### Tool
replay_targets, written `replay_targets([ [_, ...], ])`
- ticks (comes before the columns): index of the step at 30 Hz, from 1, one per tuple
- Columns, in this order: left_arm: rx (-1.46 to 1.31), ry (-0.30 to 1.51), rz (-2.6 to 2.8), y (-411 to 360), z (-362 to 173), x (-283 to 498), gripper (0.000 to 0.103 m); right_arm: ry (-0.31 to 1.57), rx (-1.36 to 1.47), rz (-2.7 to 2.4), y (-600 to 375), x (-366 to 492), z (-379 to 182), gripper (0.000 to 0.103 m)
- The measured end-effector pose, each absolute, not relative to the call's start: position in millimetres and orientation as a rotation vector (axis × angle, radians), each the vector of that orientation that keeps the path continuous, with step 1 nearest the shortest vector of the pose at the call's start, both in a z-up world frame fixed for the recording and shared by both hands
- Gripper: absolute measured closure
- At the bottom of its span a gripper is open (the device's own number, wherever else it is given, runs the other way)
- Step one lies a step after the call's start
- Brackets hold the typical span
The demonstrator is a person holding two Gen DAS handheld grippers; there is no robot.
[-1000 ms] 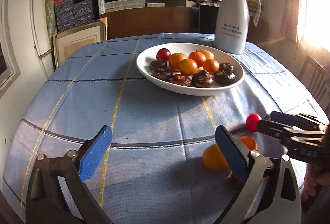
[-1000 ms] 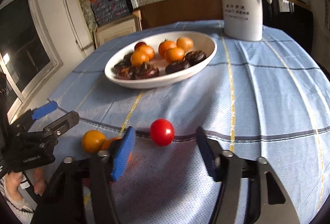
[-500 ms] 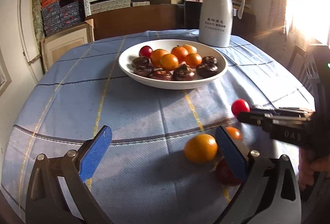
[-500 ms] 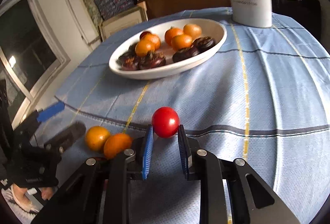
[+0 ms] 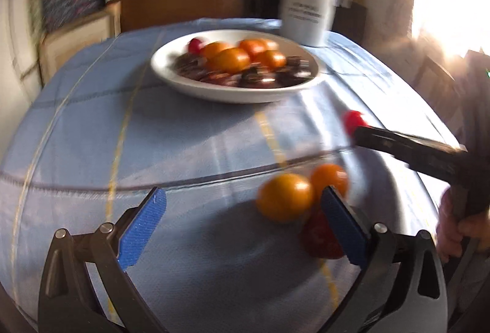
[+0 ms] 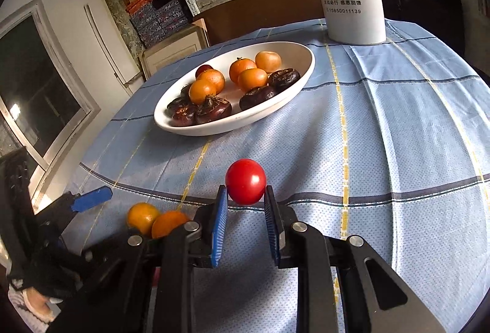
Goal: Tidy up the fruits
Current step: 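Carry the orange with the left tool toward the plate while the right tool holds the tomato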
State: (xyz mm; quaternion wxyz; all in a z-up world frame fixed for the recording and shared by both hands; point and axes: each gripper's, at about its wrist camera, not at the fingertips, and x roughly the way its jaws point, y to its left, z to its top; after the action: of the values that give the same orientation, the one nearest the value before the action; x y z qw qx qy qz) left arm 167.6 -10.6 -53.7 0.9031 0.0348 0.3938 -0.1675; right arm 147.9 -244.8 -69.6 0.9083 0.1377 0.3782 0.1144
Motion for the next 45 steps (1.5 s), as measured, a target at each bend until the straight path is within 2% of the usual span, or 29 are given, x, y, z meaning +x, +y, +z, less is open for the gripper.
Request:
replay_targets([
  [4,-0.001,0.804,-0.292,12.4,-51.0,169.5,0.005,0.772,0.285,0.235,-245.6,146.9,-68.3,0.079],
  [9,0.126,0.755,-0.351,-14.3,-45.9,157.6,0.007,0.766,0.280,0.231,-245.5,146.3,-67.3,0.079],
  [10,0.129,0.757,-0.360,-16.0,-45.9,158.0,0.010,0.766,0.280,0.230,-245.5,146.1,-67.3,0.079],
  [12,0.094,0.778,-0.403,-15.7,-47.1,163.3,0.024,0.765,0.279,0.228,-245.4,145.9,-67.3,0.079],
  [14,0.039,0.809,-0.444,-12.1,-49.2,170.5,0.049,0.766,0.278,0.228,-245.5,145.9,-67.3,0.079],
  [17,-0.047,0.855,-0.518,-6.4,-53.5,177.2,0.062,0.766,0.283,0.227,-245.9,145.9,-67.7,0.079],
  [22,-0.166,0.923,-0.601,10.9,-60.9,189.9,0.062,0.765,0.288,0.228,-246.4,145.9,-67.7,0.079],
  [25,-0.164,0.943,-0.612,16.8,-63.1,193.2,0.054,0.767,0.286,0.226,-246.0,145.4,-67.5,0.079],
  [27,-0.144,0.950,-0.614,15.8,-62.5,193.4,0.053,0.769,0.282,0.227,-244.9,145.0,-67.5,0.079],
  [35,-0.151,0.981,-0.655,3.8,-63.7,204.5,0.065,0.767,0.285,0.224,-245.2,144.0,-67.1,0.079],
  [42,-0.224,0.973,-0.633,15.4,-66.0,205.6,0.066,0.758,0.293,0.222,-246.8,143.4,-65.9,0.079],
  [45,-0.167,0.893,-0.506,21.5,-50.9,201.4,0.066,0.740,0.298,0.218,-248.4,141.3,-63.5,0.079],
])
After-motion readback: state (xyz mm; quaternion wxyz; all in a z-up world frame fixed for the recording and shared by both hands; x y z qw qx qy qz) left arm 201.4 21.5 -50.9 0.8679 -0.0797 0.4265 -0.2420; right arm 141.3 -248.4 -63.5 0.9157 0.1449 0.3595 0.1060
